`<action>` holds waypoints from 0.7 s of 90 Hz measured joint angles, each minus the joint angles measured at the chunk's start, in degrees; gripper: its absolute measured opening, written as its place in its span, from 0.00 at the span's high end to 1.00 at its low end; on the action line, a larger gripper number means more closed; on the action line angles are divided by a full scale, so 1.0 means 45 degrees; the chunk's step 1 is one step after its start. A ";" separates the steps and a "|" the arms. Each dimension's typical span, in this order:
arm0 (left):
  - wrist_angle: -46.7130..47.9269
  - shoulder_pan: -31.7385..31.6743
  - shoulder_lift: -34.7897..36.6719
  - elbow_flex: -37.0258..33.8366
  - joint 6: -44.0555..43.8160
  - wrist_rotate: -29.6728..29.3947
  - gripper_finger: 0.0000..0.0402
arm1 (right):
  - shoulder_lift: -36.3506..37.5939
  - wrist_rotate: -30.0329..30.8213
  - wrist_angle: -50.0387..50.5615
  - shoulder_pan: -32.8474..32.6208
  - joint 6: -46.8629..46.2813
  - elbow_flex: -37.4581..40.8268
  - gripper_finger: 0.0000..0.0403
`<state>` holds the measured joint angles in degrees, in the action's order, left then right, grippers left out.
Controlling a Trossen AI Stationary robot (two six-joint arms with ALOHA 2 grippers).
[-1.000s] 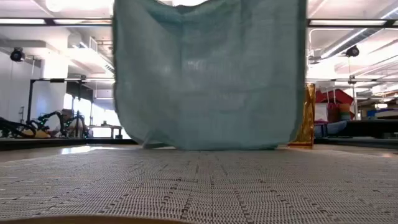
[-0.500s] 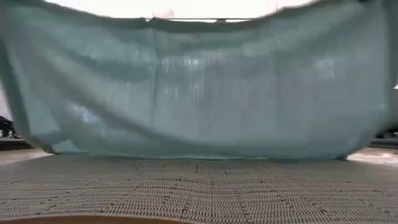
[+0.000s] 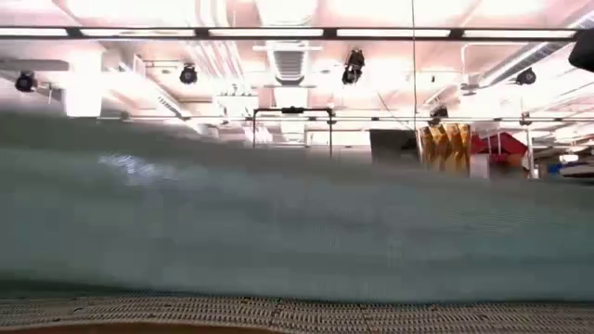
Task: Set table place
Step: Fold the table napkin
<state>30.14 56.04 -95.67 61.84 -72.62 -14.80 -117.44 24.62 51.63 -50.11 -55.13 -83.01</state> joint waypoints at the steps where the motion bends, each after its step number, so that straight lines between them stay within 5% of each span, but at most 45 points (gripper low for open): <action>1: -0.0002 0.0018 -0.0041 0.0000 -0.0124 0.0070 1.00 | 0.0003 -0.0003 -0.0014 0.0000 0.0000 -0.0003 1.00; 20: 0.0253 0.0090 -0.0597 -0.0003 -0.1346 0.0523 0.99 | 0.0062 -0.0018 -0.0061 0.0058 0.0024 -0.0018 1.00; 35: 0.1095 0.0091 -0.0565 -0.0015 -0.1927 0.0534 0.88 | 0.0084 -0.1096 -0.0348 0.0170 0.0017 -0.0018 0.98; 63: 0.0973 0.0119 -0.0209 -0.0002 -0.2128 0.2193 0.52 | 0.0310 -0.5060 -0.1824 0.0194 -0.0407 -0.0018 0.67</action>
<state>34.52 56.58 -96.61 61.83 -82.19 -4.93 -116.04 1.85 43.42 -49.23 -56.97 -83.09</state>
